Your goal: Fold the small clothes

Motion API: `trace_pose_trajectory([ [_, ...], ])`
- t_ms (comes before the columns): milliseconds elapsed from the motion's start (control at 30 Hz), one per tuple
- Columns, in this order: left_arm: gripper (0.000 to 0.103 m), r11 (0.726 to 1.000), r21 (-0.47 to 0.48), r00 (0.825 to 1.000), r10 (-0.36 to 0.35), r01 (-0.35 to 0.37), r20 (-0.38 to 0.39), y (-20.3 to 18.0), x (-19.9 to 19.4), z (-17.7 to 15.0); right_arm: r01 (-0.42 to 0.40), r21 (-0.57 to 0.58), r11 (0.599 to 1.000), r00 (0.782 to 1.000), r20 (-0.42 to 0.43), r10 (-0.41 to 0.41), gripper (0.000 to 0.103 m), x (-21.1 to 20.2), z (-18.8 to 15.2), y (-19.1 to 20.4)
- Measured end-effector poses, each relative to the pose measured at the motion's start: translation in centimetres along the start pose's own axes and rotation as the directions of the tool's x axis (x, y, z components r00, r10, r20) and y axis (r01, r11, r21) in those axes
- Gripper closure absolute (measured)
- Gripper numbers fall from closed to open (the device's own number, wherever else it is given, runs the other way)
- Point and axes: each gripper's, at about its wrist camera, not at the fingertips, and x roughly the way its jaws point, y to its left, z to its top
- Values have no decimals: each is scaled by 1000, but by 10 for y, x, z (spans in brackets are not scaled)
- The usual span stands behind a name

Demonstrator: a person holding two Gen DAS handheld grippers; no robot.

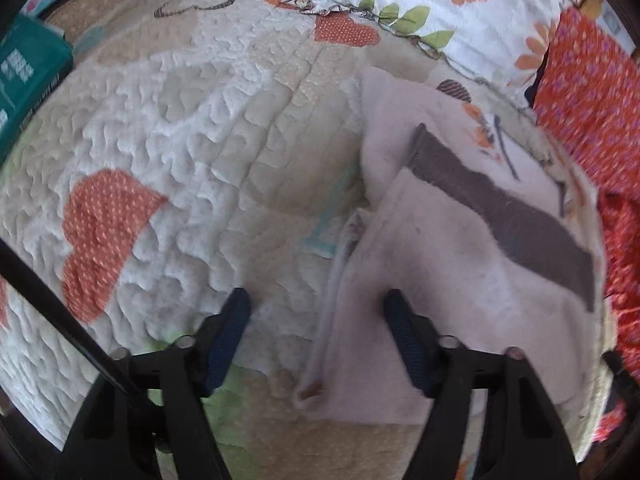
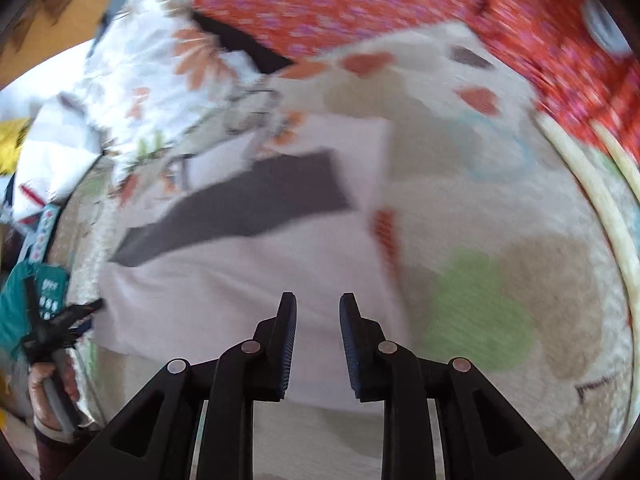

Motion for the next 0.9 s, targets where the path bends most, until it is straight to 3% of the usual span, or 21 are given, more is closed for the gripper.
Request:
trace_pose_trajectory([
  [33,51,999,13,999,41,-41,9,0,-2,2,-21,-28,999,1000,-7,20,77,6,4,16],
  [67,51,998,11,998,58,-58,19,3,-5,3,-52,-55,997,999,-18,51,77,15,8,35],
  [200,52,996,-86,998,14,-9,56,26,-26,13,-170,-116,979,984,-76,162,77,56,20,112],
  [300,51,991,-129,993,-19,35,120,43,-49,21,-212,-162,964,972,-133,192,77,91,22,165],
  [367,43,987,-151,987,-37,60,156,53,-63,25,-228,-187,956,965,-176,196,77,120,23,202],
  [500,40,976,-194,977,-56,96,205,71,-81,31,-210,-213,954,963,-214,164,77,175,28,251],
  [600,39,971,-210,973,-68,115,221,78,-86,37,-192,-164,968,961,-231,152,75,216,34,274],
  [633,38,969,-215,972,-72,121,224,77,-86,39,-183,-163,970,967,-209,147,73,220,38,278],
  [700,37,965,-226,971,-81,133,225,77,-84,41,-168,-219,961,968,-223,118,53,228,45,294],
  [767,36,966,-224,971,-81,132,223,75,-84,40,-144,-317,938,965,-255,62,40,229,47,311],
  [833,36,968,-214,972,-86,134,218,71,-83,39,-101,-374,922,970,-244,7,39,223,48,318],
  [900,35,969,-203,972,-94,139,216,66,-81,36,-95,-373,923,982,-189,24,39,203,50,310],
])
